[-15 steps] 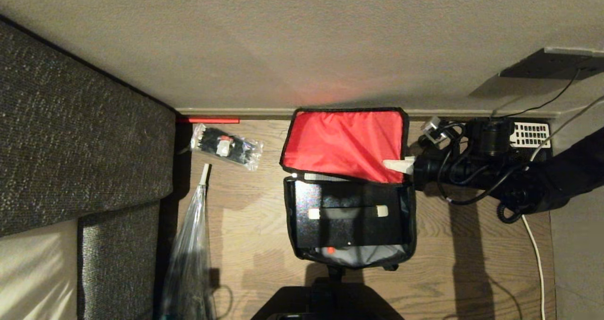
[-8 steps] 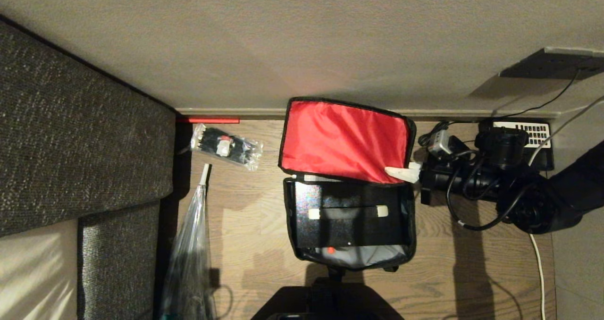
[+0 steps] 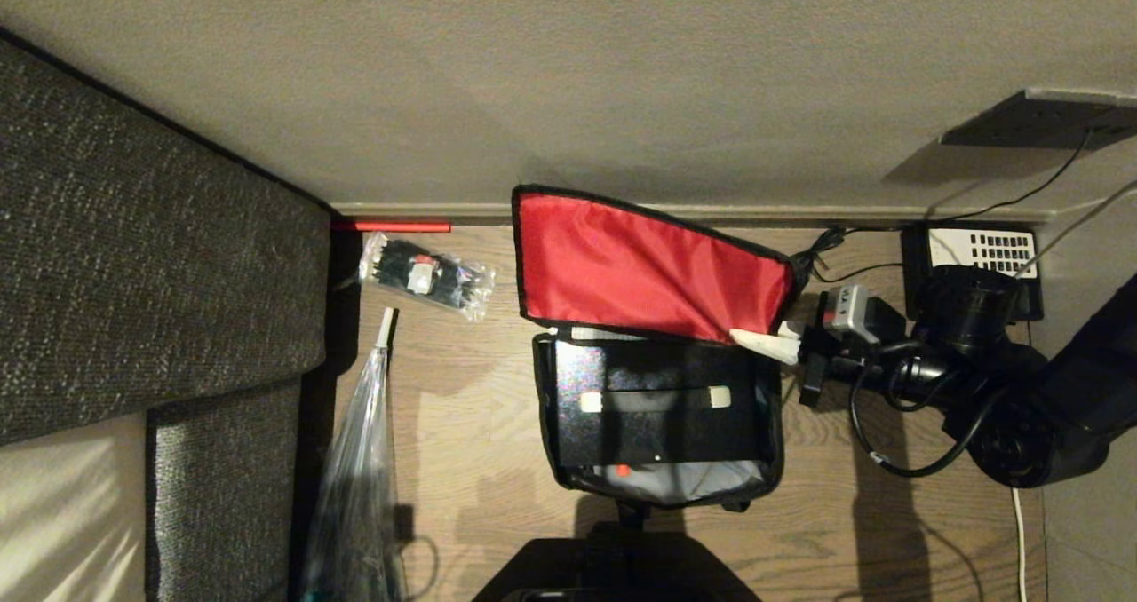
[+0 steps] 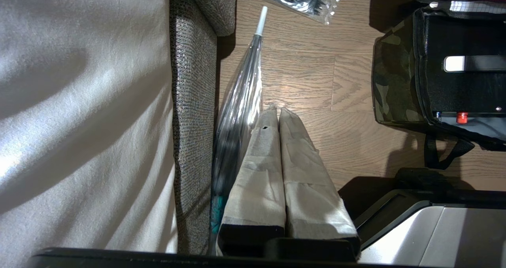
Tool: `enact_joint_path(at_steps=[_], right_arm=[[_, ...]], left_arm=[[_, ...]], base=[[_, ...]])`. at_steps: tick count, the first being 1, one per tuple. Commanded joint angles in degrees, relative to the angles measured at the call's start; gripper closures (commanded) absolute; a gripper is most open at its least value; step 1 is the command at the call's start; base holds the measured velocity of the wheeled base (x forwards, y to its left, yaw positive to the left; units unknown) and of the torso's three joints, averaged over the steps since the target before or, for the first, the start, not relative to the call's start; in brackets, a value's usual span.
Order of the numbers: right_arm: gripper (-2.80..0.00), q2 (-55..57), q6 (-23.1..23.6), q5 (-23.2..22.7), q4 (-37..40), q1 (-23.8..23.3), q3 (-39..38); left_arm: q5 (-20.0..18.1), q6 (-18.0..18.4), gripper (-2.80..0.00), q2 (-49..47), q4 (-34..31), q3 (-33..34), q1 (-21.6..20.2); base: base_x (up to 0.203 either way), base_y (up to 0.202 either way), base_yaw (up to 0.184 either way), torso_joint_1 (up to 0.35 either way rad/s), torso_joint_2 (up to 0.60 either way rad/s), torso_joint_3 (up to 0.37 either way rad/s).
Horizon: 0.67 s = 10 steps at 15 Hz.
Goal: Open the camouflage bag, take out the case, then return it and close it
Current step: Close the top of the storage box
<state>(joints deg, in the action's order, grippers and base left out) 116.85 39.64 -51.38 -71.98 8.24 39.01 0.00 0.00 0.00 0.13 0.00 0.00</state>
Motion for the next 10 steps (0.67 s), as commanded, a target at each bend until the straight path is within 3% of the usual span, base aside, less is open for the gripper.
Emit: enact_joint_path(at_steps=[1,8,9,10], right_arm=[[0.00,2.05,1.07,-1.32,-4.01,0.02,-1.80],[0.00,2.08,2.83,-0.85,-6.82,0.02,-10.91],[-2.80,2.13,2.90,-0.77,-6.85,0.02,-12.14],[-2.80,2.08,3.17,-1.18,-6.92,0.02,-13.74]], left_arm=[[0.00,0.00,0.00,0.00,0.04,0.00,0.00],[0.00,0.00,0.00,0.00,0.04,0.00,0.00],[0.00,0.00,0.00,0.00,0.04,0.00,0.00],[0.00,0.06,0.00,0.00,0.04,0.00,0.00]], base=[[0.000,0.000,0.000,0.000,0.00,0.000],[0.000,0.000,0.000,0.000,0.00,0.000],[0.000,0.000,0.000,0.000,0.00,0.000],[0.000,0.000,0.000,0.000,0.00,0.000]])
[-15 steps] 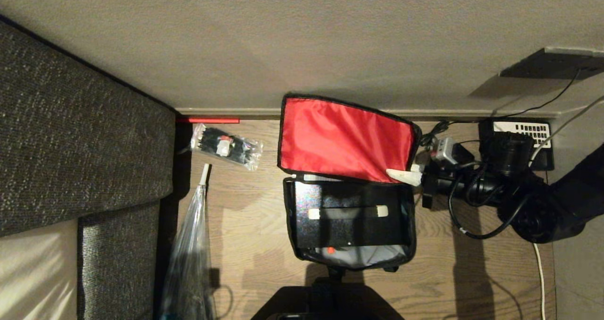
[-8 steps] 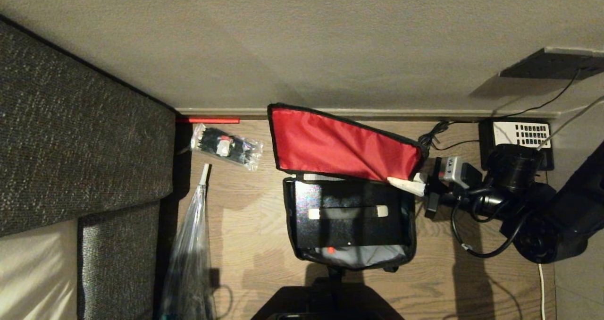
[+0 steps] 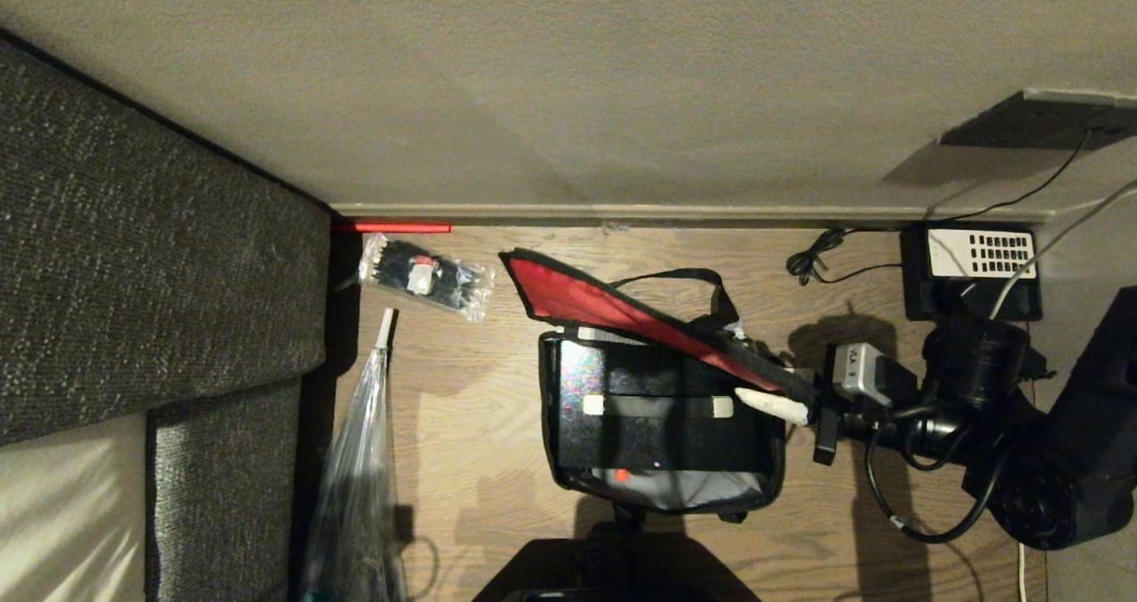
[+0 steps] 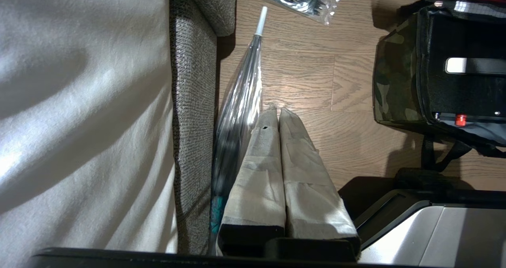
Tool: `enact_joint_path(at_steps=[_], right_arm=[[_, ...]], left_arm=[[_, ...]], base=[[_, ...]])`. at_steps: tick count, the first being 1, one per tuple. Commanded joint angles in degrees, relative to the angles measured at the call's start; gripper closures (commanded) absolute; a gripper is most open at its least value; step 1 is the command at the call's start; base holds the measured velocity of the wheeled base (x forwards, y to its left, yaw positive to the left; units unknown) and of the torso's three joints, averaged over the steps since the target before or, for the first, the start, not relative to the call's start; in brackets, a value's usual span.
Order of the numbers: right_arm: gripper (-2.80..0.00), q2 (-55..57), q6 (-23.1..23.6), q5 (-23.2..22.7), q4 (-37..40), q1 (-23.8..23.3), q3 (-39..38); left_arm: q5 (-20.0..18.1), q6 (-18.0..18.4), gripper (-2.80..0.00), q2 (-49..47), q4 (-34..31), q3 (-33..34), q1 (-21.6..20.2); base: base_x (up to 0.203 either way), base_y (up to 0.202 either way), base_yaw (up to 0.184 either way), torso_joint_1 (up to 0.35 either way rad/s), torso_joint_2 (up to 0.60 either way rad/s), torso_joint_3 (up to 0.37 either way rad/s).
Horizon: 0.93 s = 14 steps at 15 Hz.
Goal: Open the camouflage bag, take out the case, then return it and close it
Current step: Close the top of the storage box
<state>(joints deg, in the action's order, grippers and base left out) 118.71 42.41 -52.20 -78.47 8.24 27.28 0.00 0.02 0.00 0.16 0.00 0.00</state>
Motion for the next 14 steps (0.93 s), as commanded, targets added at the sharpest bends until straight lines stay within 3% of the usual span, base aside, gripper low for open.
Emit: enact_joint_path(at_steps=[1,7,9,14], right_arm=[[-2.80,0.34,0.80,-0.41,-0.45,0.02,-3.18],[-2.80,-0.31,0.19,-0.78,0.39,-0.03,-5.40],[-2.80,-4.58,-2.29,-1.05,2.05,-0.50,-7.19],[-2.80,-14.30,-2.42,-7.15,14.03,-6.33,-9.46]], left_arm=[[0.00,-0.02,0.00,0.00,0.02,0.00,0.00],[0.00,-0.02,0.00,0.00,0.02,0.00,0.00],[0.00,-0.02,0.00,0.00,0.02,0.00,0.00],[0.00,-0.02,0.00,0.00,0.02,0.00,0.00]], base=[[0.000,0.000,0.000,0.000,0.00,0.000],[0.000,0.000,0.000,0.000,0.00,0.000],[0.000,0.000,0.000,0.000,0.00,0.000],[0.000,0.000,0.000,0.000,0.00,0.000]])
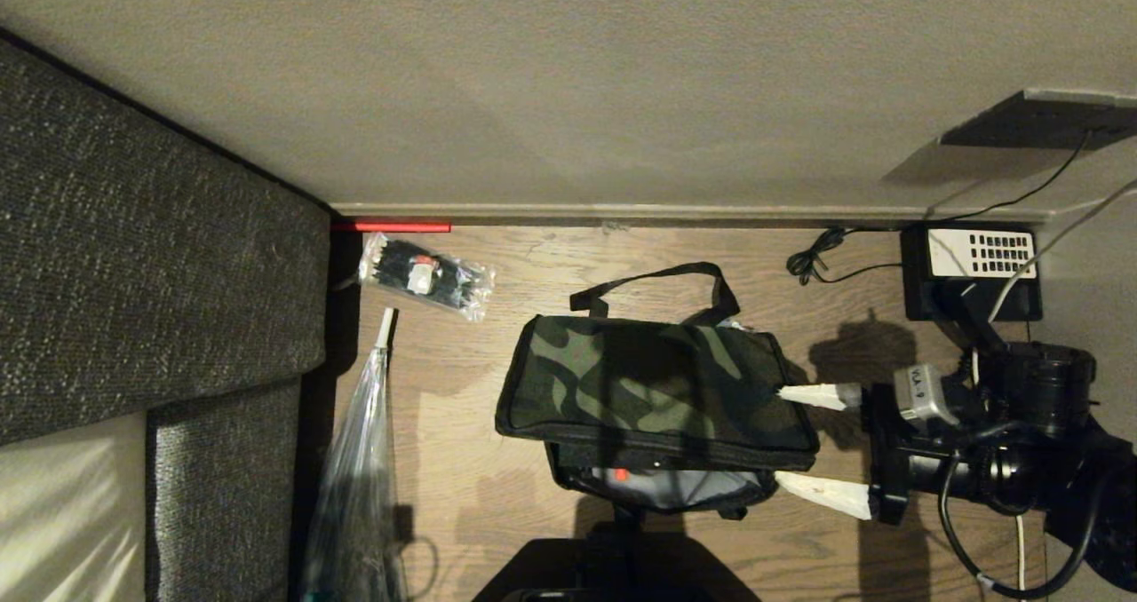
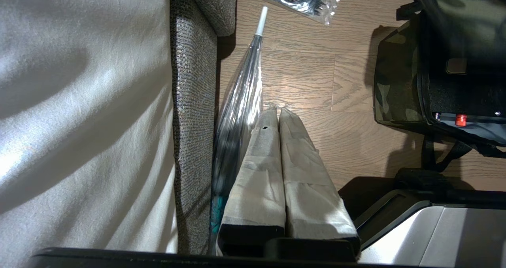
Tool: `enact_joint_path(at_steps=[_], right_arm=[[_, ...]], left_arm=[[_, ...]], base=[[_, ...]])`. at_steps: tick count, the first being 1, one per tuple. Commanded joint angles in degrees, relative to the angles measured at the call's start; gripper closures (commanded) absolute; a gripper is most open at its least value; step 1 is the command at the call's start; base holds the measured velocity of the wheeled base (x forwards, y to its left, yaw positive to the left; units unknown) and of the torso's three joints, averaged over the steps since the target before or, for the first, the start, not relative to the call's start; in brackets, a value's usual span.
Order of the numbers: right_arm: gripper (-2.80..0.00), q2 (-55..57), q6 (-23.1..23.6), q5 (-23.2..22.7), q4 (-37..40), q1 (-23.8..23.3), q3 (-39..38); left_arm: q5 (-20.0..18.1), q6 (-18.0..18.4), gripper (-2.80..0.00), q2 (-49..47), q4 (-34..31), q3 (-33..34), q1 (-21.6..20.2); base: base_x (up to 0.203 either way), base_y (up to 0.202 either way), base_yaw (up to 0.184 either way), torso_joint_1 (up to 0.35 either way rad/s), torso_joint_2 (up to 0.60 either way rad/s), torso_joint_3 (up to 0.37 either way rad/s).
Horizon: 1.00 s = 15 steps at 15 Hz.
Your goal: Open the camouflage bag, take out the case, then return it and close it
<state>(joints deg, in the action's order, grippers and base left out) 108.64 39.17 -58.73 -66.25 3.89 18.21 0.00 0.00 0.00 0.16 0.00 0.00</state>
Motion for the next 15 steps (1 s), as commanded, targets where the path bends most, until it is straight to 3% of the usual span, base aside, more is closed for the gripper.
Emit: enact_joint_path(at_steps=[1,4,7,9,10,12,15], right_arm=[[-2.80,-6.05,1.74,-0.83,4.30,-3.08,-0.49],[-2.80,-10.26,2.39,-2.68,11.06,-5.09,0.01],[-2.80,-11.79,-0.03,-1.90,16.68,-5.30,2.19],[-2.80,-15.58,-3.77,3.60,25.82,-5.30,4.14],[0.00,-17.92,-6.00,7.64,31.47,-5.30,5.19],[0.00,-22.14,-12.36,14.18,39.92,-5.35,7.09],[0.00,-26.10,-16.25,25.40,41.76,-5.33,7.67]], left_arm=[[0.00,0.00,0.00,0.00,0.02,0.00,0.00],[0.00,0.00,0.00,0.00,0.02,0.00,0.00],[0.00,0.00,0.00,0.00,0.02,0.00,0.00],[0.00,0.00,0.00,0.00,0.02,0.00,0.00],[0.00,0.01,0.00,0.00,0.02,0.00,0.00],[0.00,0.02,0.00,0.00,0.02,0.00,0.00],[-0.07,0.42,0.00,0.09,-0.07,0.00,0.17]], base=[[0.000,0.000,0.000,0.000,0.00,0.000],[0.000,0.000,0.000,0.000,0.00,0.000],[0.000,0.000,0.000,0.000,0.00,0.000],[0.000,0.000,0.000,0.000,0.00,0.000],[0.000,0.000,0.000,0.000,0.00,0.000],[0.000,0.000,0.000,0.000,0.00,0.000],[0.000,0.000,0.000,0.000,0.00,0.000]])
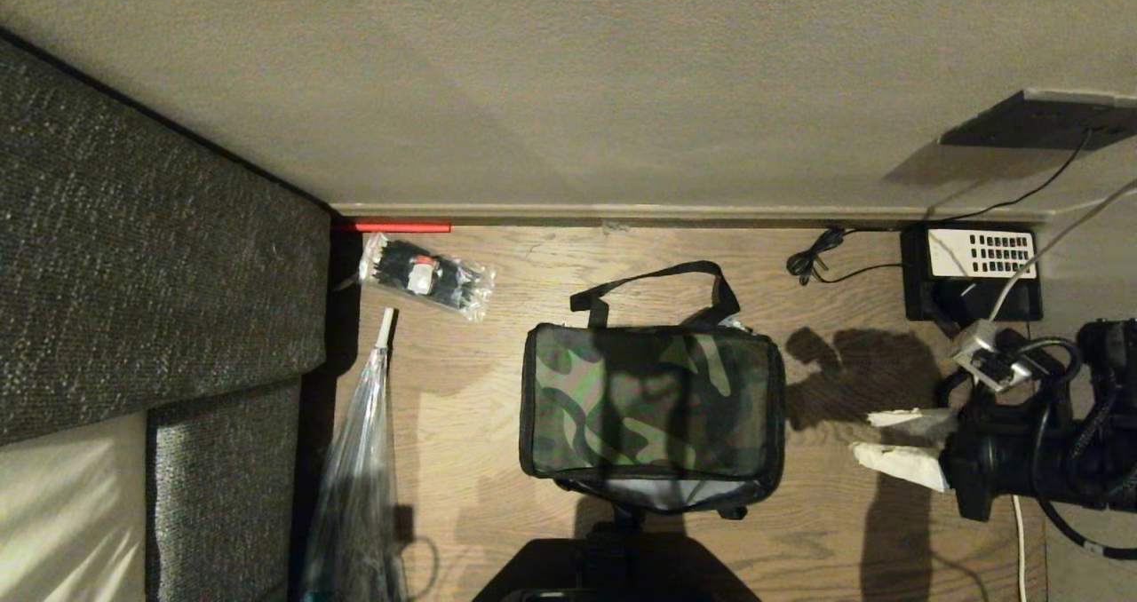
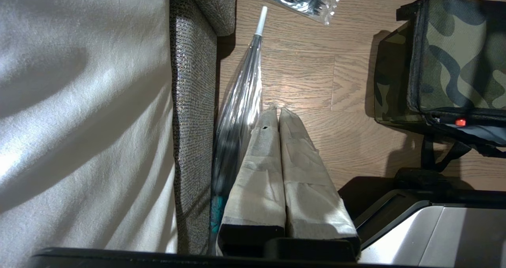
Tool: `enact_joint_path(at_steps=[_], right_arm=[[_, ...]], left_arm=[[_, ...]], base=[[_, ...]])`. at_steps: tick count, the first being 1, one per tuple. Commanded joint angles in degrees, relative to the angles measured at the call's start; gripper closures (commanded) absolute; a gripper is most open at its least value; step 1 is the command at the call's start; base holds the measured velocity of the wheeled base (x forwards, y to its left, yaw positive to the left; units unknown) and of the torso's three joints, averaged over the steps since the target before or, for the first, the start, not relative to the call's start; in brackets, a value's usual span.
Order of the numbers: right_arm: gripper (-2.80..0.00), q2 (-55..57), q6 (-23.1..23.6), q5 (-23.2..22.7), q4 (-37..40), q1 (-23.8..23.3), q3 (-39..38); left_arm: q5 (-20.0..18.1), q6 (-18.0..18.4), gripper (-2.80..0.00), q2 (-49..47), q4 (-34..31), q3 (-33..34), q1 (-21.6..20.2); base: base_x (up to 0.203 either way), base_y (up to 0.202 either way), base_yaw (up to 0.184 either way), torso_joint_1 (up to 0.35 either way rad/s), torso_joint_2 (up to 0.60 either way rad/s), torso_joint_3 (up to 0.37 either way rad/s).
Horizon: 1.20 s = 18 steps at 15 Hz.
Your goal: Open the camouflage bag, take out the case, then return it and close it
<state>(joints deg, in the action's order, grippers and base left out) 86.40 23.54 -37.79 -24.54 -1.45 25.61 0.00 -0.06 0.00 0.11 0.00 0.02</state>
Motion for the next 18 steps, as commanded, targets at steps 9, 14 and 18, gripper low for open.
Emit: enact_joint_path(at_steps=[9,14,18], right_arm=[[0.00,-40.72,-23.99,13.97,20.93,-0.64,-0.28],[0.00,-67.69,-21.06,25.56,30.74,-2.02,-15.36],[0.00,-74.17,-20.12,31.89,23.77,-1.52,-23.46]], left_arm=[[0.00,0.23,0.00,0.00,-0.11,0.00,0.06],[0.00,0.32,0.00,0.00,-0.11,0.00,0.06],[0.00,0.32,0.00,0.00,-0.11,0.00,0.06]], base=[[0.000,0.000,0.000,0.000,0.00,0.000],[0.000,0.000,0.000,0.000,0.00,0.000],[0.000,0.000,0.000,0.000,0.00,0.000]])
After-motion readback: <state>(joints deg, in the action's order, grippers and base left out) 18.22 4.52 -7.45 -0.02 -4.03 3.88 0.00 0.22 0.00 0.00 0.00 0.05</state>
